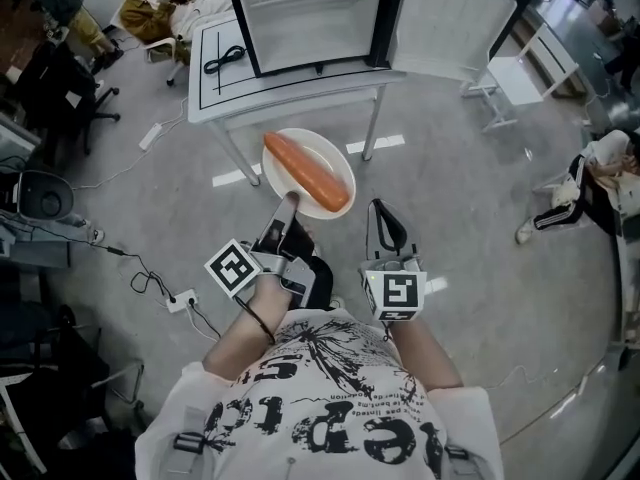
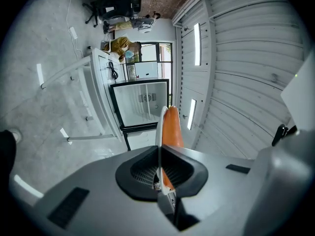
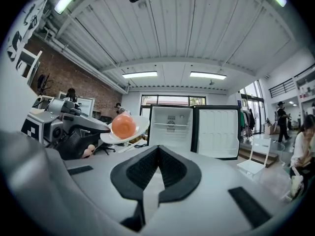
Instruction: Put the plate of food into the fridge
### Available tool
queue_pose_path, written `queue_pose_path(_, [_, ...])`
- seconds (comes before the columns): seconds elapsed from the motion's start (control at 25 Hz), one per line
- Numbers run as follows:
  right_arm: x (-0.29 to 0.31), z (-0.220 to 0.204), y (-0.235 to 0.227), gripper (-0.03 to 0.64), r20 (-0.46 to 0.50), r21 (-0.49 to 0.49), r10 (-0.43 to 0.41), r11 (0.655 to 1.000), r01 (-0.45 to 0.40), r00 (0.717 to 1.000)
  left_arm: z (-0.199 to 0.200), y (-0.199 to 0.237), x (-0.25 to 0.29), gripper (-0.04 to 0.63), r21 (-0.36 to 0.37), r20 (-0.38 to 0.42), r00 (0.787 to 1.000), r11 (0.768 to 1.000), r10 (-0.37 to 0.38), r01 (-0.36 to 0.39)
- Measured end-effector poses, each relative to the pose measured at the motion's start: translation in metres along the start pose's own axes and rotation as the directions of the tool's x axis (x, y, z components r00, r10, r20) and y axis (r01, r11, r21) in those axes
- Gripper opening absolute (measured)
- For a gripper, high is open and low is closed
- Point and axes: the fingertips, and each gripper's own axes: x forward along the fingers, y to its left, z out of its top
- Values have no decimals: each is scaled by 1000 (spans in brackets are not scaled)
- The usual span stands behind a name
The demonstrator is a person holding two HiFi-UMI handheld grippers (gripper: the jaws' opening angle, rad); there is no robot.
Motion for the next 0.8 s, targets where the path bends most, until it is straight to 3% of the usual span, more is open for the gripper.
queue_pose_path(0.28, [69, 0, -22, 2, -13, 7, -9, 1000, 9, 1000, 32, 22, 67, 25, -16, -13, 1000, 1000, 11, -11])
queue_pose_path(0.8, [235, 25, -44, 2, -22, 4, -24, 1000, 25, 999, 141, 44, 192, 25, -19, -23, 1000, 1000, -16, 15])
